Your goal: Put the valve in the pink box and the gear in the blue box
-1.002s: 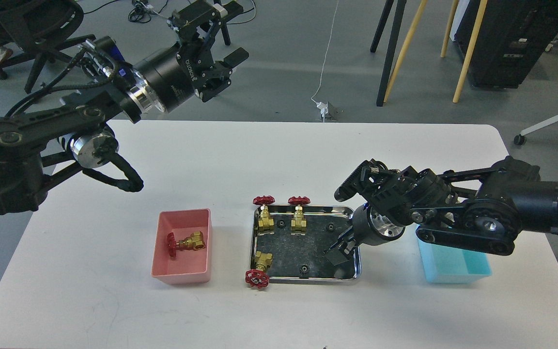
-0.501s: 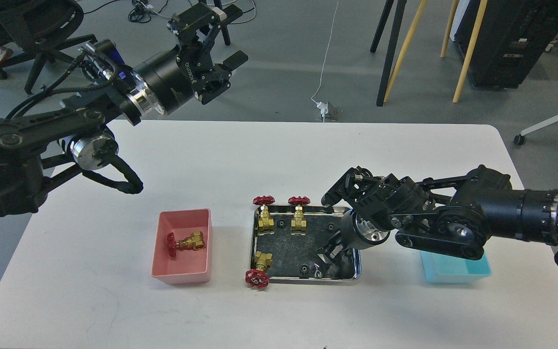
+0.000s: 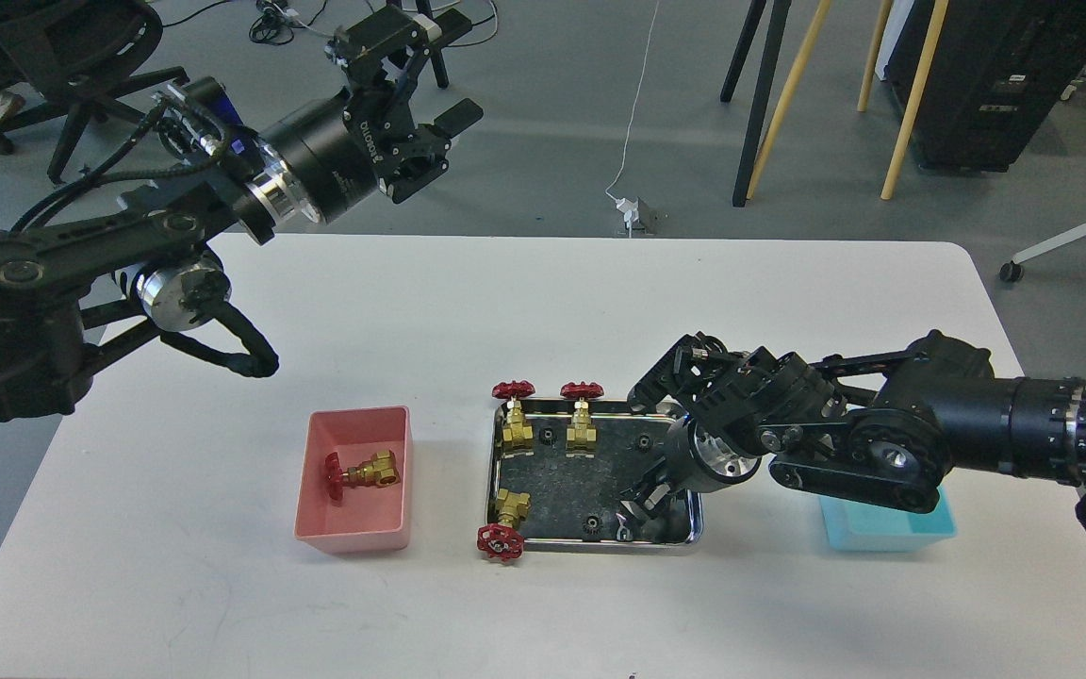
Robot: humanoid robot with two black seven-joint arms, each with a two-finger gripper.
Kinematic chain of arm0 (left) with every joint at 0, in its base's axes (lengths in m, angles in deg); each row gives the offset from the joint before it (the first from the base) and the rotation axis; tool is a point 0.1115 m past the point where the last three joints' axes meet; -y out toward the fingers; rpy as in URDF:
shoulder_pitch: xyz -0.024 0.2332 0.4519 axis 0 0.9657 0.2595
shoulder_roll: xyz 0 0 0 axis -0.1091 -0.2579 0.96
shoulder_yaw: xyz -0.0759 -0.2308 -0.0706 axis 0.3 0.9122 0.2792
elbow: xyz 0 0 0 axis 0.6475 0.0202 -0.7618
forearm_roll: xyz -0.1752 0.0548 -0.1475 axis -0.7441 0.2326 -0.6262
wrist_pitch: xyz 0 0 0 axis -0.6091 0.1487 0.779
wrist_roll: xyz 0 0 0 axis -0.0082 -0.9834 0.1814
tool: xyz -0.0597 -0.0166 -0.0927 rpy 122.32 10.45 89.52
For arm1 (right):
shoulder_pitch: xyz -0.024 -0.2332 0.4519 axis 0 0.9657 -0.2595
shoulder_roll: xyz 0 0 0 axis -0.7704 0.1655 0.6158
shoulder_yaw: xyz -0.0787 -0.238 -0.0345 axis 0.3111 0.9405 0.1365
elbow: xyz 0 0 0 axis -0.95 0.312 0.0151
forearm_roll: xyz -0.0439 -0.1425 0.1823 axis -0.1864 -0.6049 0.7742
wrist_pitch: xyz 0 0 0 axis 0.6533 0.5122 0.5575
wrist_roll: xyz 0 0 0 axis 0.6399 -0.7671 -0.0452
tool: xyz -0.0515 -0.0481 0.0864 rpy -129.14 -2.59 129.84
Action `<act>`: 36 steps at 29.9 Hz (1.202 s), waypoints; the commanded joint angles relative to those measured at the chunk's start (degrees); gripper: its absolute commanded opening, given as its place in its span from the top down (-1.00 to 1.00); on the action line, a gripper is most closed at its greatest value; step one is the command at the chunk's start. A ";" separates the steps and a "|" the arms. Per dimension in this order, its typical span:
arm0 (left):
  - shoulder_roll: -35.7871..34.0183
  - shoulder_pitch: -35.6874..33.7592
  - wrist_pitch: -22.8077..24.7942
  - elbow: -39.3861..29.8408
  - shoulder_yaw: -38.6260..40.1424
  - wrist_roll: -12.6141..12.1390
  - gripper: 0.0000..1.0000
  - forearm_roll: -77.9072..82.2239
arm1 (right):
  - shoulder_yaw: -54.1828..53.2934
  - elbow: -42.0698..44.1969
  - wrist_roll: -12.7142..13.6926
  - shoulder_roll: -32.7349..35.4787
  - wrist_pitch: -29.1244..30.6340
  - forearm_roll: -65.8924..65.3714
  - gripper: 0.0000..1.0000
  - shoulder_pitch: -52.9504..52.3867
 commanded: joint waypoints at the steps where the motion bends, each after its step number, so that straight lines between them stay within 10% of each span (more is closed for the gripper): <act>1: 0.00 0.35 0.00 0.00 0.09 0.00 -0.76 0.00 | 0.02 0.77 0.00 0.07 0.00 0.00 -0.17 0.24; 36: -0.35 1.14 0.00 0.00 0.09 0.00 -0.77 0.00 | 2.13 0.86 0.09 -1.16 0.00 0.00 -0.13 0.50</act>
